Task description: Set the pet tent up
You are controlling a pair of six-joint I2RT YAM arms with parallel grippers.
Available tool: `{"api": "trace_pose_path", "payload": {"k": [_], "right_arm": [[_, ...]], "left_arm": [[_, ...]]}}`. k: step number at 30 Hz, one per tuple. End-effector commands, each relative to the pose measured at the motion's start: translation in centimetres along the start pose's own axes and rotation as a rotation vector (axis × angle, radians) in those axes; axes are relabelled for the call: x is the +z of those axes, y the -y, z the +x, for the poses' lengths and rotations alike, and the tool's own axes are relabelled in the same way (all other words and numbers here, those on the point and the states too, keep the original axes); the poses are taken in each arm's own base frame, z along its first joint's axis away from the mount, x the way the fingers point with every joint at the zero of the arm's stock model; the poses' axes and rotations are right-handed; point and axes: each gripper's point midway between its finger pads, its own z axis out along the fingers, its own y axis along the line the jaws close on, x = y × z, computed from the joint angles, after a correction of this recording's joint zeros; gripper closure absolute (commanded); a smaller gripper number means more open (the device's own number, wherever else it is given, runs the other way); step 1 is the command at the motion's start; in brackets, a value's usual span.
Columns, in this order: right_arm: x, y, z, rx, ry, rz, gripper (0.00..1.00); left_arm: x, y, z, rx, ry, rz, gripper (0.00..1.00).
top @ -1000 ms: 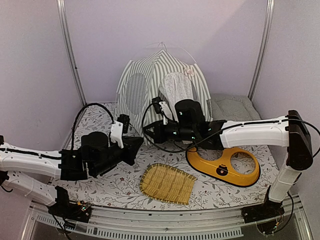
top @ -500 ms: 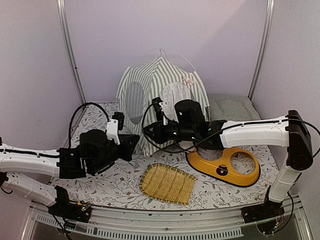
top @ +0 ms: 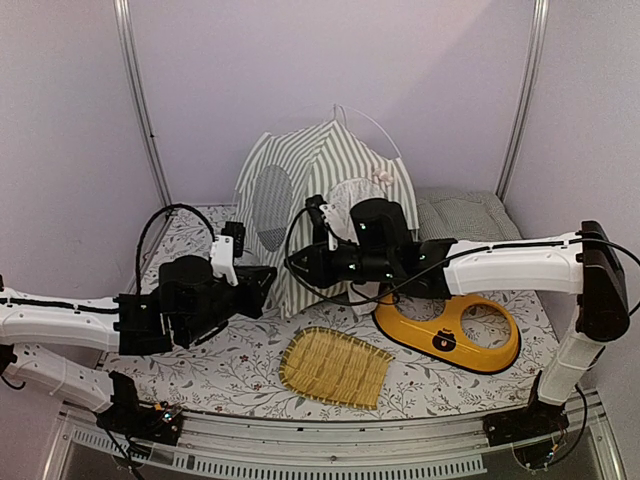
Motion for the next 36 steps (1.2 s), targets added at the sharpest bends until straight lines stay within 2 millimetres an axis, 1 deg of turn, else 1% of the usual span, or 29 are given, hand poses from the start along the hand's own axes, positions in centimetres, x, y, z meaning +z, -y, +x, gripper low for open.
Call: {"api": "trace_pose_path", "payload": {"k": [1,9,12,16,19,20,21,22,23,24,28,32,36], "right_arm": [[-1.5,-0.9,-1.8,-0.012,0.047,-0.005,0.64],[-1.6,-0.7,-1.7,-0.015,0.044,0.003,0.58],[-1.7,-0.6,-1.5,-0.015,0.041,0.007,0.53],[-2.0,-0.2,-1.3,-0.007,0.039,0.026,0.39],[-2.4,-0.3,-1.7,-0.003,0.051,0.031,0.31],[-2.5,0.0,-1.3,0.000,0.044,0.040,0.29],[-2.6,0.3,-0.8,0.003,0.035,0.048,0.20],[-2.7,0.4,-0.8,0.003,0.035,0.053,0.12],[-2.7,0.4,-0.7,0.004,0.034,0.056,0.06],[-2.8,0.5,-0.7,0.004,0.032,0.061,0.03],[-3.2,0.7,-0.7,0.006,0.036,0.075,0.00],[-3.9,0.9,-1.0,0.006,0.047,0.091,0.01],[-5.0,1.0,-1.7,-0.002,0.068,0.112,0.01]], "left_arm": [[0.3,-0.2,-1.3,-0.015,0.017,-0.007,0.86],[0.6,-0.5,-1.4,-0.021,0.017,-0.015,0.84],[0.6,-0.7,-1.3,-0.024,0.015,-0.017,0.84],[0.7,-0.8,-1.3,-0.026,0.015,-0.021,0.83],[0.7,-0.9,-1.2,-0.028,0.013,-0.023,0.83],[0.7,-1.0,-1.1,-0.029,0.012,-0.022,0.83],[0.8,-1.0,-1.1,-0.031,0.010,-0.022,0.83],[0.8,-1.0,-1.0,-0.030,0.007,-0.021,0.83],[0.8,-0.9,-1.0,-0.032,0.008,-0.019,0.83],[0.8,-0.9,-1.0,-0.032,0.006,-0.016,0.83],[0.8,-0.9,-1.0,-0.034,0.006,-0.016,0.83],[0.7,-0.9,-1.2,-0.035,0.010,-0.013,0.80],[0.5,-1.0,-1.6,-0.036,0.017,-0.020,0.76]]}}
